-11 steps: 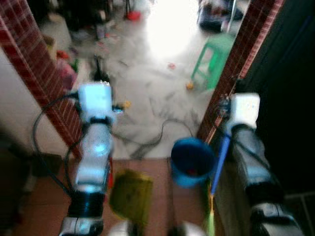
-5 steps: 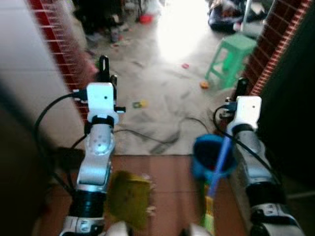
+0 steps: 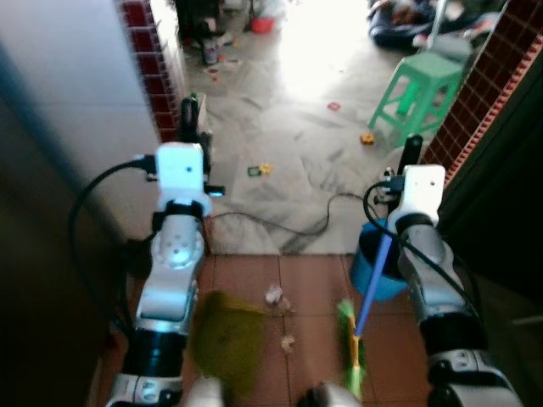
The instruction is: Sweep floor
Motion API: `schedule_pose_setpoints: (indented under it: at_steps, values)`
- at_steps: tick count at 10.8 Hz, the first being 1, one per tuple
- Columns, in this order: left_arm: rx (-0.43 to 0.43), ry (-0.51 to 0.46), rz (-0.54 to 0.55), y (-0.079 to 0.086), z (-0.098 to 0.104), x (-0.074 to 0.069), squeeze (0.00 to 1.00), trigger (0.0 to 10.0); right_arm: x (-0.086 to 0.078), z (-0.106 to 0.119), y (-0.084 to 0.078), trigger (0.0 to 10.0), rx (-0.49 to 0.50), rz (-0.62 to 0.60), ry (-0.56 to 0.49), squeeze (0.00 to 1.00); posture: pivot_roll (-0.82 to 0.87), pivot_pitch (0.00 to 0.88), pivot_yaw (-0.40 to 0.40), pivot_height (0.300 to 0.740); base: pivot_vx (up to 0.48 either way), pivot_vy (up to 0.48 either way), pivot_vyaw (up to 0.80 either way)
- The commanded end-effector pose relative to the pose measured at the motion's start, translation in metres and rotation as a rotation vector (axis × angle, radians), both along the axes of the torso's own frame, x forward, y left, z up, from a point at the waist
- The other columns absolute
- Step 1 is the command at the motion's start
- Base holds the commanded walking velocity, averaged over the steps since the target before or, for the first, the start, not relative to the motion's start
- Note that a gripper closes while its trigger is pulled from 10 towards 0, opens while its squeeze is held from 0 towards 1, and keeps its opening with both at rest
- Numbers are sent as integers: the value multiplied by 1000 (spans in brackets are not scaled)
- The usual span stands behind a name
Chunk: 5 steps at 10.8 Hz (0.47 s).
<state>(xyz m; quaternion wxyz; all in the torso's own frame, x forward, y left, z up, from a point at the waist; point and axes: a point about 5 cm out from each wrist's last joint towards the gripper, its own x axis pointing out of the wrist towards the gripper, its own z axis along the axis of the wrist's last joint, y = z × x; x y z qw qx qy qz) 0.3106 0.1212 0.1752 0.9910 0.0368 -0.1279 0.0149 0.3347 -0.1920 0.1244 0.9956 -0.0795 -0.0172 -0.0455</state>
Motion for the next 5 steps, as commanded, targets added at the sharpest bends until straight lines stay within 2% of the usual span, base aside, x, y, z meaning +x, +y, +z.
schedule_pose_setpoints:
  at_steps: [1,5]
  values:
    - [-7,-67,-20,-1,14,0,0,10000,4,12,1,10000,-16,12,-42,0,-16,14,-22,740,0,0,0]
    - [16,5,-64,-1,-3,-3,0,10000,6,11,6,10000,-5,19,-42,0,-1,6,-17,740,0,0,0]
